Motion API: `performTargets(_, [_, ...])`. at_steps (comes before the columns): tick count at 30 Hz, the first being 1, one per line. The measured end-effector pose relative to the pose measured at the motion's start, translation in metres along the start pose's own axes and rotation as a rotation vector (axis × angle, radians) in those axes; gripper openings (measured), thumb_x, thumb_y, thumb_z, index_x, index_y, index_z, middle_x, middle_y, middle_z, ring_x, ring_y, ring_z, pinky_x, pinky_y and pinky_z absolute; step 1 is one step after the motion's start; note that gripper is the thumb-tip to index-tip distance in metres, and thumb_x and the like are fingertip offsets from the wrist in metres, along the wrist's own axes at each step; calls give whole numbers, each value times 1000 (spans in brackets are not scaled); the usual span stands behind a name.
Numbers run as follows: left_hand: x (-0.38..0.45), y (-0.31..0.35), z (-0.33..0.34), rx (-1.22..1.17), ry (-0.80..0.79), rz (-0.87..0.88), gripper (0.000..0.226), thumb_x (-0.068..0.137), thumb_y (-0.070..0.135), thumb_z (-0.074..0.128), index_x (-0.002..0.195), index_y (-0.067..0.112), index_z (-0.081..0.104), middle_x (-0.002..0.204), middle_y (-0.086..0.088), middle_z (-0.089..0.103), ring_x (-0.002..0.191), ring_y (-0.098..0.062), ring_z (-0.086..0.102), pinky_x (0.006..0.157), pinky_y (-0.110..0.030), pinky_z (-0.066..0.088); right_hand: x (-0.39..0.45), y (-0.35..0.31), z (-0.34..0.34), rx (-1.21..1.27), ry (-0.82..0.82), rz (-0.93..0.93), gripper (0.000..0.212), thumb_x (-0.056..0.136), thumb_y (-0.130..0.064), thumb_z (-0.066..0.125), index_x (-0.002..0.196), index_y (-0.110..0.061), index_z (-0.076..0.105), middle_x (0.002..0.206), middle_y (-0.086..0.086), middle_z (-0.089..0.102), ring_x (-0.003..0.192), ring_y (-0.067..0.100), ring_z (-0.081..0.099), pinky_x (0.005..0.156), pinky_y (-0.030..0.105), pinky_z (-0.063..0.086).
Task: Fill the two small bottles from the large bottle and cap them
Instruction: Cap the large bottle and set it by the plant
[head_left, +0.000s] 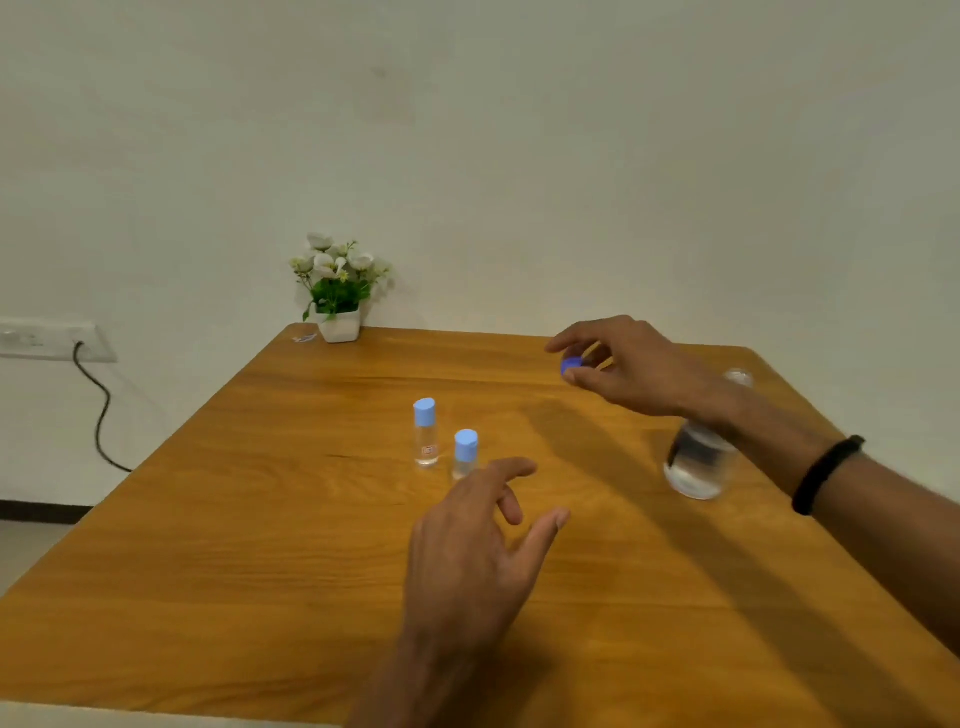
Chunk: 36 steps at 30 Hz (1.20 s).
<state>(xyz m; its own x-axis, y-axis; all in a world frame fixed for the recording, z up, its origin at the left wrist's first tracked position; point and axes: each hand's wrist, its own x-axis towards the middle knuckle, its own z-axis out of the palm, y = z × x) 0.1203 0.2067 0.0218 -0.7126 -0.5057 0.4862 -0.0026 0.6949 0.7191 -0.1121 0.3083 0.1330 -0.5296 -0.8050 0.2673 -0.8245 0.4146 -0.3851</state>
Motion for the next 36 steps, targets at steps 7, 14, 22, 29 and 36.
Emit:
performTargets(7, [17, 43, 85, -131, -207, -152, 60, 77, 71, 75, 130, 46, 60, 88, 13, 61, 79, -5, 61, 75, -33, 59, -74, 28, -84, 57, 325, 178, 13, 95, -30, 78, 107, -29, 72, 107, -11, 71, 94, 0, 67, 72, 17, 51])
performTargets(14, [51, 88, 143, -151, -266, -86, 92, 79, 66, 77, 157, 37, 36, 153, 10, 47, 141, -14, 39, 112, -37, 45, -117, 64, -77, 207, 560, 312, 22, 86, -25, 87, 103, -17, 75, 100, -6, 75, 90, 5, 73, 73, 13, 54])
performTargets(22, [79, 92, 172, -223, -322, -84, 96, 79, 57, 82, 157, 33, 31, 155, 5, 50, 141, -19, 48, 113, -42, 48, -121, 78, -49, 356, 683, 289, 24, 84, -24, 89, 103, -15, 78, 98, -10, 78, 89, -2, 76, 77, 14, 61])
performTargets(29, [82, 87, 181, -340, -283, -75, 81, 83, 49, 82, 151, 33, 40, 138, 2, 64, 119, -16, 66, 96, -38, 61, -113, 79, -35, 396, 722, 274, 20, 85, -23, 87, 102, -17, 77, 98, -13, 77, 89, -3, 76, 74, 11, 58])
performTargets(36, [81, 88, 178, -322, -225, -37, 79, 85, 45, 83, 152, 29, 43, 135, 2, 68, 106, -4, 65, 91, -27, 62, -108, 79, -36, 197, 632, 220, 26, 88, -26, 84, 113, -17, 80, 102, -10, 77, 91, -2, 74, 82, 6, 55])
